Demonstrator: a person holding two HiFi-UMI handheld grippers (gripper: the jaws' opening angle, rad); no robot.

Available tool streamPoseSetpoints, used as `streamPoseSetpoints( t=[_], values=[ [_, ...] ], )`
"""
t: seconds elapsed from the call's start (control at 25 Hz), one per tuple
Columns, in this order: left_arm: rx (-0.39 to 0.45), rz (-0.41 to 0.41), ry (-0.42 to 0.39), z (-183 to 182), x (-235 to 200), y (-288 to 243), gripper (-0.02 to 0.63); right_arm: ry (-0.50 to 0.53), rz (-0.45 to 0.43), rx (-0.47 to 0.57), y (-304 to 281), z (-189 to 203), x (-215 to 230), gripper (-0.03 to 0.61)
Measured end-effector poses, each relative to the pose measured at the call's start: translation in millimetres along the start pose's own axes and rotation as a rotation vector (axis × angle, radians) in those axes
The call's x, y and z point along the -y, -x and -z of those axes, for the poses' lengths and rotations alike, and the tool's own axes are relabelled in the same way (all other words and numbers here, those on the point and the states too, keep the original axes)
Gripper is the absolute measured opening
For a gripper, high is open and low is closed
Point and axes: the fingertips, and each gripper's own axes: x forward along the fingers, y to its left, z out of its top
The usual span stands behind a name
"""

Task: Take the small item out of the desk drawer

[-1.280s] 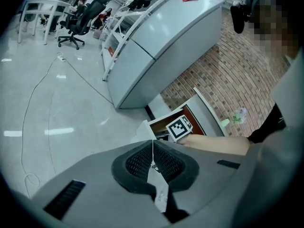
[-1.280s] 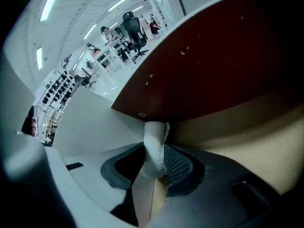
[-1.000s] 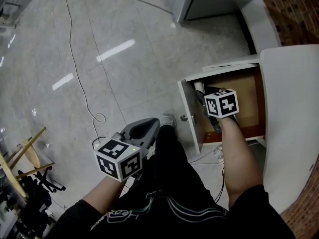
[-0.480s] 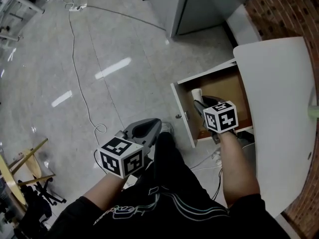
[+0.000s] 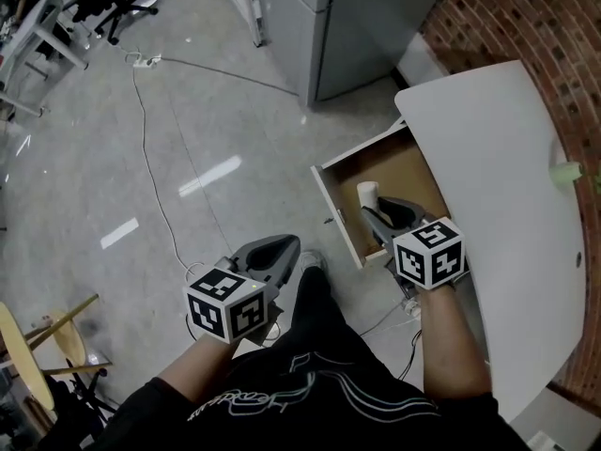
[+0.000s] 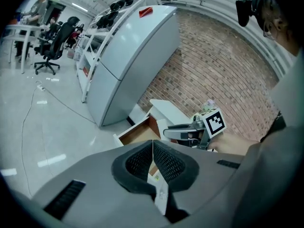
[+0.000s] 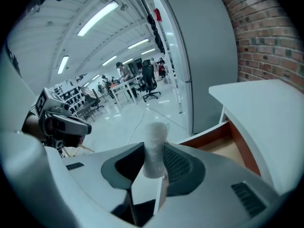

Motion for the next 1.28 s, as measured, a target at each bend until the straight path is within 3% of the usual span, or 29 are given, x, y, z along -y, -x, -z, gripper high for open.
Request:
streamPoseSetpoints(
  t=[0.48,0.92,1.28],
  values=[
    [0.098,0.145,-0.204,-36,134,90,0.023,0.047,-0.104,0.278,164,-35,-133,0.135],
    [0.220,0.272,-0.356,-60,243,173,0.023,0.135,-0.098,0.505,295,-63,-209,0.135],
    [0.286,0.283,-0.426,-60,283,213,0.023,0.176,-0.110,0.580,339,-58,-241,0.135]
  ],
)
